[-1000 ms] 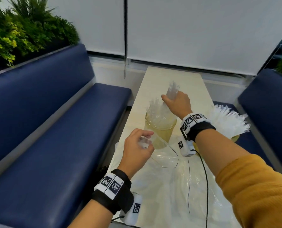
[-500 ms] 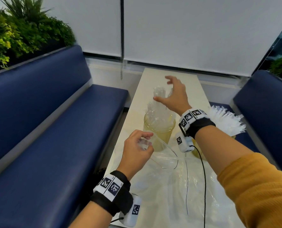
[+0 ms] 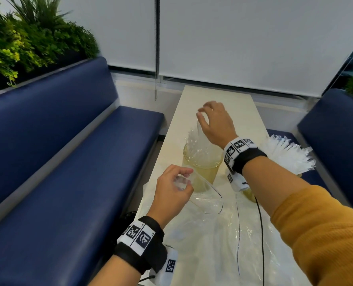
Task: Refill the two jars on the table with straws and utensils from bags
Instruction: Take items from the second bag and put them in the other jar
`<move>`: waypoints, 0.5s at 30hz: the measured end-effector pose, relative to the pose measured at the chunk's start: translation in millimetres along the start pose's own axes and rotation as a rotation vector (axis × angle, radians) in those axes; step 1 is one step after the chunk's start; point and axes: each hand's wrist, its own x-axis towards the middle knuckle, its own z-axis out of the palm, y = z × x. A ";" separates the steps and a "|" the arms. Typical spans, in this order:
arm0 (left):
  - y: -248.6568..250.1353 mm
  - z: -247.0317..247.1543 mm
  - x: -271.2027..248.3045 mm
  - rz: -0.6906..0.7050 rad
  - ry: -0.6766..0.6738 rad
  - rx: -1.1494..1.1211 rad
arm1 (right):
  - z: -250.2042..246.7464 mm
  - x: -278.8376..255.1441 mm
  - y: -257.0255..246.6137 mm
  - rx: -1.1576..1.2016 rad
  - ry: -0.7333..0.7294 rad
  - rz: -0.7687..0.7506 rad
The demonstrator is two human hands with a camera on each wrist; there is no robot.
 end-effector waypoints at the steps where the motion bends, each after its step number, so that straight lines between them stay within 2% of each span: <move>1: -0.4 -0.3 0.3 -0.003 -0.002 -0.001 | -1.8 6.1 -2.0 0.010 -0.036 -0.024; 5: 0.6 -0.8 1.6 -0.005 -0.001 0.000 | 4.6 0.1 -7.7 -0.132 -0.470 -0.145; 7: 1.6 -1.2 1.9 -0.001 -0.007 0.006 | 7.8 -13.2 -11.4 -0.192 -0.624 -0.096; 9: 2.0 -1.5 1.7 -0.002 -0.020 0.007 | 7.3 -14.5 -13.2 -0.153 -0.536 -0.034; 12: 3.1 -0.5 2.1 -0.011 -0.047 0.003 | 4.1 -4.9 -9.9 -0.114 -0.210 -0.030; 13: 3.4 0.4 2.5 -0.014 -0.052 0.001 | 3.4 -3.2 -7.2 -0.108 -0.183 0.003; 15: 4.1 1.8 2.5 -0.015 -0.062 -0.002 | 4.8 -5.7 1.9 -0.099 -0.343 0.103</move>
